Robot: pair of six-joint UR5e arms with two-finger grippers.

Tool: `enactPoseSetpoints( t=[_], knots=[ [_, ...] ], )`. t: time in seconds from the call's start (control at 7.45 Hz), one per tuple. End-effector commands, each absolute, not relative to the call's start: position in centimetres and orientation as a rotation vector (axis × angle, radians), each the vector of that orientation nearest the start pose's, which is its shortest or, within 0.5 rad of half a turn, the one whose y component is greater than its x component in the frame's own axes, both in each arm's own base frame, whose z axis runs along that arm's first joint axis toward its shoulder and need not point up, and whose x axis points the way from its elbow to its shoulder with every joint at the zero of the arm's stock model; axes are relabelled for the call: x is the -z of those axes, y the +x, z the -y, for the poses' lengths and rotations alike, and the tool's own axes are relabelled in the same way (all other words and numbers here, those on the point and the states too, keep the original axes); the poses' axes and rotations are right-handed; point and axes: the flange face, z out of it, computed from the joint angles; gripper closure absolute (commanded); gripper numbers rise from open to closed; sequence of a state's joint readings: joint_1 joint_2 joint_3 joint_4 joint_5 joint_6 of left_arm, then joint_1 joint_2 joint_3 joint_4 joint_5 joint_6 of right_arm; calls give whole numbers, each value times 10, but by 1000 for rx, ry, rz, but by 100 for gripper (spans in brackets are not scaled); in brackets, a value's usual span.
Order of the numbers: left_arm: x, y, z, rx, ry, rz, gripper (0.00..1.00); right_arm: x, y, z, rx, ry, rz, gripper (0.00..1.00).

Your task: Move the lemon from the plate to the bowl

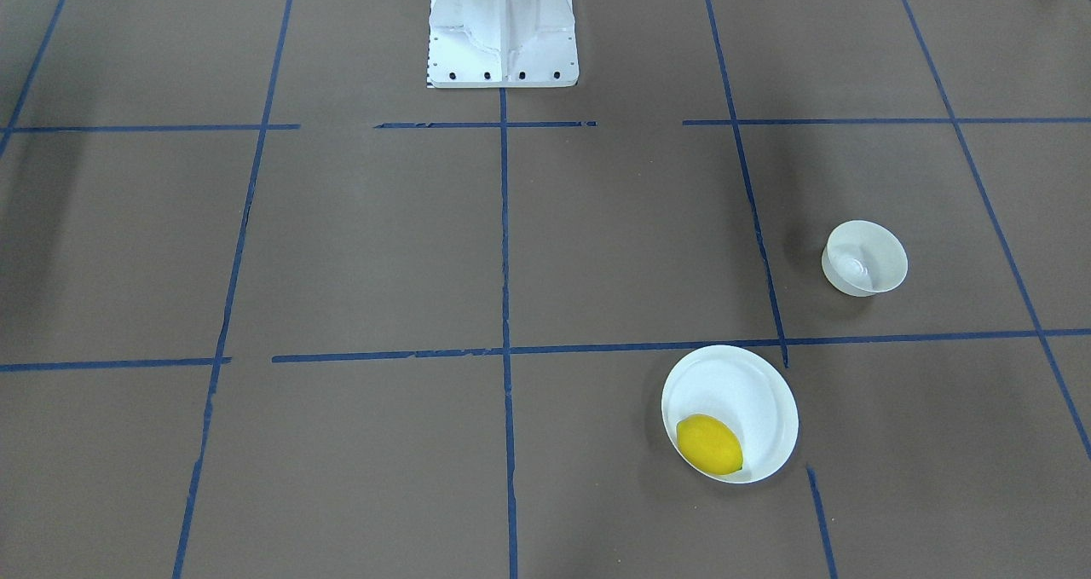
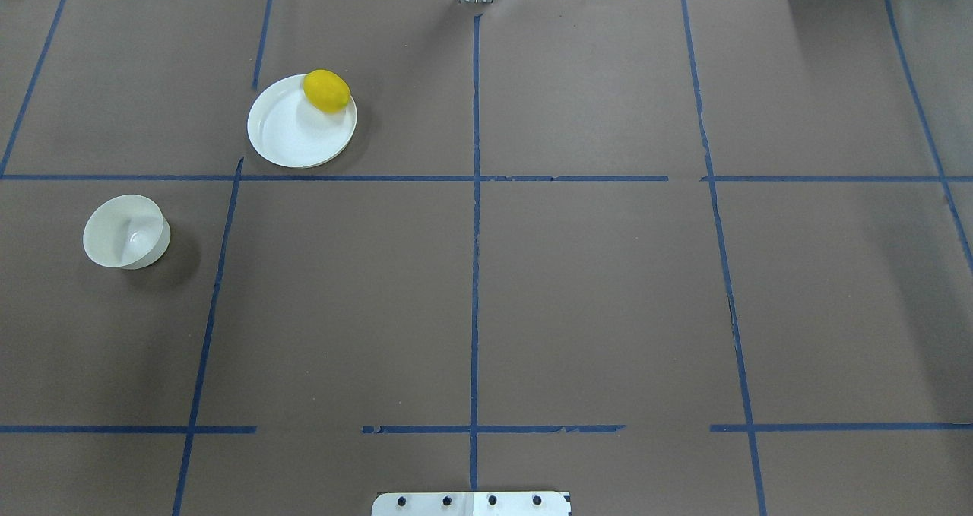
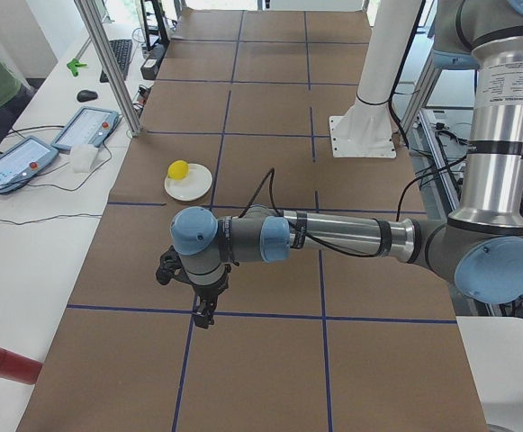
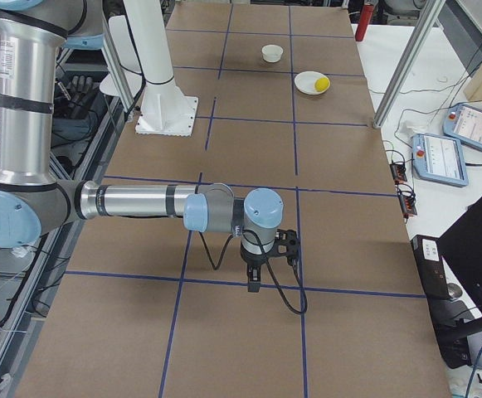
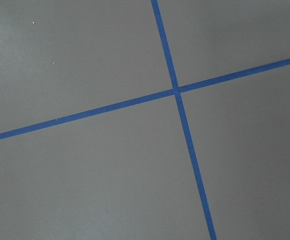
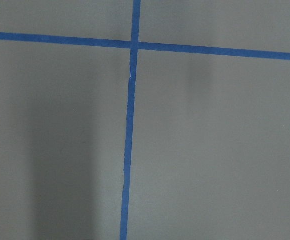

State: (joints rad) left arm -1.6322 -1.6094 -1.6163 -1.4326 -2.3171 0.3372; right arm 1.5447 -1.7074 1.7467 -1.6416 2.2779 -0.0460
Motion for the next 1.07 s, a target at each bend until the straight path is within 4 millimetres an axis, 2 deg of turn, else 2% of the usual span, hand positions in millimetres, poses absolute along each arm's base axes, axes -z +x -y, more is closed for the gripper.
enactPoseSetpoints(
  t=[0.0,0.67,0.8,0.94],
  knots=[
    [-639,-96,497,-240,87,-745,0,-647,57,432,58,-24,707,0],
    [-621,-93,503,-266,143,-732,0,-648,57,432,57,-25,707,0],
    [-597,-89,521,-259,184,-719,0,-647,57,432,58,-24,707,0],
    [-558,-69,557,-223,196,-720,0,-647,57,433,58,-22,707,0]
  ],
)
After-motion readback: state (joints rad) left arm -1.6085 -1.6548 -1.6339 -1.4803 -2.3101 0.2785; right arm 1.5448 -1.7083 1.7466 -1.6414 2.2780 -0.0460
